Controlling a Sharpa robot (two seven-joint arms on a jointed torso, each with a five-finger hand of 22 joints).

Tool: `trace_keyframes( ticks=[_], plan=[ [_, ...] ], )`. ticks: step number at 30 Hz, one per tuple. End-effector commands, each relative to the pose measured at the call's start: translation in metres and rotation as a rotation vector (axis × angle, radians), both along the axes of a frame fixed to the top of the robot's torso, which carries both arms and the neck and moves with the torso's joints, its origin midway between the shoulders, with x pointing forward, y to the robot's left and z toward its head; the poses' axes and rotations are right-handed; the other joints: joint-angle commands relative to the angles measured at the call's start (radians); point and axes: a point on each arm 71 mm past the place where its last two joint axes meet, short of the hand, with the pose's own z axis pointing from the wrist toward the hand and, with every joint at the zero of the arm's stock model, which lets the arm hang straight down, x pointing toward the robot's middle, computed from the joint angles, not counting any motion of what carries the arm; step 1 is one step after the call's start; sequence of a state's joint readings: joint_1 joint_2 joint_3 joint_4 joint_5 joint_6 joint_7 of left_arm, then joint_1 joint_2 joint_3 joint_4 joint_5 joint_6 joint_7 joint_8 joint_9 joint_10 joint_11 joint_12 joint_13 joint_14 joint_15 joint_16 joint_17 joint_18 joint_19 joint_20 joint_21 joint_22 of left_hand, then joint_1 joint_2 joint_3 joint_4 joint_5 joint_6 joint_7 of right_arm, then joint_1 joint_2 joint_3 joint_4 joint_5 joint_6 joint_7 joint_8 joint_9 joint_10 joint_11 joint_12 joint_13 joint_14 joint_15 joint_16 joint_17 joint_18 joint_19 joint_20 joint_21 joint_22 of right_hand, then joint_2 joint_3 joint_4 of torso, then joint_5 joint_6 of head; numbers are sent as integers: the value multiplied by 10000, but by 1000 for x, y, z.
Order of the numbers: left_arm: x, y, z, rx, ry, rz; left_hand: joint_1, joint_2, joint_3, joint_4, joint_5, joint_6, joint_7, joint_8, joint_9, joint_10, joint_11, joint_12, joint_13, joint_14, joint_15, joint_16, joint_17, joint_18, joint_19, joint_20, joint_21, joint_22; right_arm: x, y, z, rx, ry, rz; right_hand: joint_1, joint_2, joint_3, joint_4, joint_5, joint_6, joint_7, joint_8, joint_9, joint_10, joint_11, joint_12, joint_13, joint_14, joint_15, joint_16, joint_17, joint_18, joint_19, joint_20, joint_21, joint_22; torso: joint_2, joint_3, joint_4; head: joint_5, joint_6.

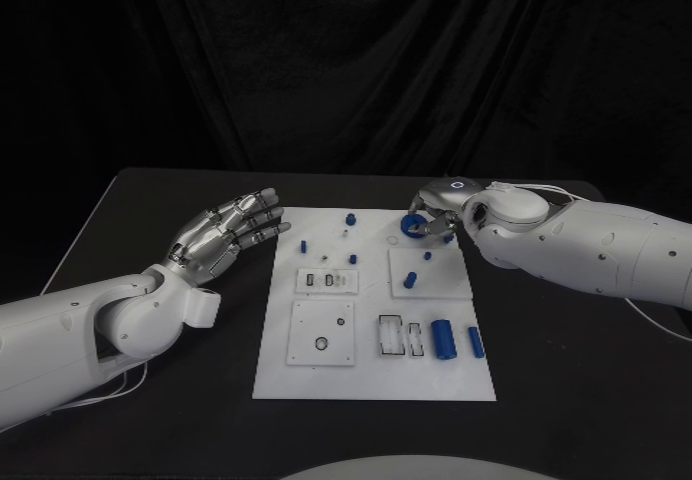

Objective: Assemble the parts on the task board

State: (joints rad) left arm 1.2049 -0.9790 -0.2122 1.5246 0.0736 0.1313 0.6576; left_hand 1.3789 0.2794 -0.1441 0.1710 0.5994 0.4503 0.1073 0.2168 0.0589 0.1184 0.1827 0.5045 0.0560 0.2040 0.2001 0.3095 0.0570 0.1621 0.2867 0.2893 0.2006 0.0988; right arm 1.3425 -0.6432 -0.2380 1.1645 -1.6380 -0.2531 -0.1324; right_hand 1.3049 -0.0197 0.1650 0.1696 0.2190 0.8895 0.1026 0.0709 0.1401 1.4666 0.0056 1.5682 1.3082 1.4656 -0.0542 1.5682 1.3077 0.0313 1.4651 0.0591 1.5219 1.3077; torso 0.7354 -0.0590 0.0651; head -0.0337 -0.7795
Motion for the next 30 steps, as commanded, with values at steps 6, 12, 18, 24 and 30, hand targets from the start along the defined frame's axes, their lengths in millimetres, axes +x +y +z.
trace_keyframes(
  ticks=[6,12,18,24,30],
  plan=[
    [-1,-2,0,-156,-32,-169,15,81,43,4,40,-41,-3,-7,-7,-83,6,-60,-10,-65,36,24,-14,-59,22,7,40,-10,-2,-3,-8,-191,256,-109,403,-69,162,-363,259,222,18,107,120,1042,48,26,2626,1052,29,26,2631,-73,519,5,-248,2144,1,3,7,9,-15],
    [-1,-2,0,-148,-16,-177,15,81,43,4,40,-41,-3,-7,-7,-83,6,-60,-10,-65,36,24,-14,-59,22,7,40,-10,-3,-2,-8,-102,176,2,532,-43,276,-491,182,392,48,162,190,1042,74,26,2626,1052,50,26,2631,-69,506,24,-272,2137,0,7,-13,60,-22],
    [-1,-2,0,-130,7,-180,9,82,60,4,42,-61,-4,-18,-10,-92,11,-74,-12,-74,38,16,-16,-62,15,7,36,-12,-5,0,-5,139,-84,249,510,-53,275,-531,-168,767,42,375,365,1042,91,26,2626,1052,67,26,2631,-67,502,45,-289,2139,0,13,-21,90,-13],
    [-1,-2,0,-117,27,-188,4,80,73,4,43,-87,-4,-32,-13,-101,12,-85,-13,-80,41,13,-18,-64,10,7,33,-14,-7,3,-4,266,-198,408,393,-88,209,-457,-391,641,33,325,386,1042,77,26,2626,1052,60,26,2631,-68,507,43,-290,2145,-3,11,-28,111,-25],
    [0,-2,-1,-107,42,-196,4,80,73,4,43,-87,-4,-32,-13,-101,12,-85,-13,-80,41,13,-18,-64,10,7,33,-14,-8,7,-3,395,-327,549,350,-92,186,-420,-481,616,34,318,397,1042,76,26,2626,1052,57,26,2631,-68,507,41,-293,2146,-6,6,-22,126,-28]
  ],
)
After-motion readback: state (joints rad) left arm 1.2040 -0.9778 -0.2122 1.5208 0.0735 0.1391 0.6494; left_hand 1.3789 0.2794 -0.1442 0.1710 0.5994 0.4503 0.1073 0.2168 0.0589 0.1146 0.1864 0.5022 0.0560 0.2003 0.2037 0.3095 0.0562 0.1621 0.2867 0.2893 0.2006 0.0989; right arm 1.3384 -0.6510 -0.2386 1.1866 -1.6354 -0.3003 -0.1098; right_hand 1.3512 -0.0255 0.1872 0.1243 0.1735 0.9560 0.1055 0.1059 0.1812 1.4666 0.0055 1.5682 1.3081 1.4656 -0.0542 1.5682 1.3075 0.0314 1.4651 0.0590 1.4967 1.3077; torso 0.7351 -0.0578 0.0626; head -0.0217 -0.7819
